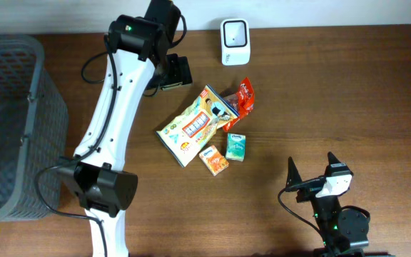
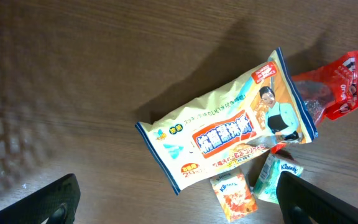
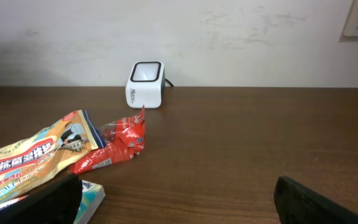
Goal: Scan the item barcode
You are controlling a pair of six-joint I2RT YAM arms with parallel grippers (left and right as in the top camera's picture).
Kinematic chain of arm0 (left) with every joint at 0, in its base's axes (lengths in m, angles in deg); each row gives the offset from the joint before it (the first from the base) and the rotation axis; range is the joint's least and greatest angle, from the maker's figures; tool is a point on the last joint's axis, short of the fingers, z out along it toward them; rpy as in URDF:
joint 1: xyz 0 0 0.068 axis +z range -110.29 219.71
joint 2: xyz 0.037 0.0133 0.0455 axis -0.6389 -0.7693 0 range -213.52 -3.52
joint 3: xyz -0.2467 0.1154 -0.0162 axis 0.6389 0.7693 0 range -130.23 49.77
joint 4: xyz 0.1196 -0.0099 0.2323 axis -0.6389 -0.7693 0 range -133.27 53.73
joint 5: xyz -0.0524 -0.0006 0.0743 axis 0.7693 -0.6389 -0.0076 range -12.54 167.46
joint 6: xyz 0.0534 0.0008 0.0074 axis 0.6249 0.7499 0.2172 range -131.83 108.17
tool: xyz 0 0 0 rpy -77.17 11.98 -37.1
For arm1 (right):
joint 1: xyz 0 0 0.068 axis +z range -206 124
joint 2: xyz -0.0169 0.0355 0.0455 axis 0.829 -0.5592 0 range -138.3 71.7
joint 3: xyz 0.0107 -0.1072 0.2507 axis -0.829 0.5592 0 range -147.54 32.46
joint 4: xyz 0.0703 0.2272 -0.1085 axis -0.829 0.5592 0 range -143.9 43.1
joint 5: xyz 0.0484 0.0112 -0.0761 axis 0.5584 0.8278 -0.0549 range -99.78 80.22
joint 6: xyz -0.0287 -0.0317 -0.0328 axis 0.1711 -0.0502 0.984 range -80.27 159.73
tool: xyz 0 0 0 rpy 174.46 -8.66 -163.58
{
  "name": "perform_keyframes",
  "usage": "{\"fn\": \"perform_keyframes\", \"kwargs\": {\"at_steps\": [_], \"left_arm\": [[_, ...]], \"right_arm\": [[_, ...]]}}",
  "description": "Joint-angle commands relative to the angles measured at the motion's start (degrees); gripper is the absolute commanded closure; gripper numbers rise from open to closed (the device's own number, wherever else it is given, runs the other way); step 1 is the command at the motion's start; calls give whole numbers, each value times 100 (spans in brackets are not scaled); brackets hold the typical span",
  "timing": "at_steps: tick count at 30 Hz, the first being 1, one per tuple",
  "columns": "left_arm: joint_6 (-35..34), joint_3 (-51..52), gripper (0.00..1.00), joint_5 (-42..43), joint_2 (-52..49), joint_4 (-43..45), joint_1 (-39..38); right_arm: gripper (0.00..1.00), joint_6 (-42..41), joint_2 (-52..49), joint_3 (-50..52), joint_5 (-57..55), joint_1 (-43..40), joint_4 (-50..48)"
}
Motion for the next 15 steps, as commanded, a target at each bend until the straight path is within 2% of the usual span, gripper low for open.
{"fn": "perform_keyframes", "kwargs": {"at_steps": [1,12,13,14,15], "left_arm": [[-11,81,1,48,-35,13,44],[-9,92,1,-315,-245,326,44],[13,92,3,-293,-358,267,44],[509,92,6,-17,-452,245,44],[1027,92,5,378,-529,258,44]], "right_arm": [[2,-26,39,46,-31,26,13],[2,-26,39,46,-31,26,11],[2,-26,39,46,-31,26,11],[2,-26,39,46,-31,26,13],[2,-26,39,46,-31,26,11]]}}
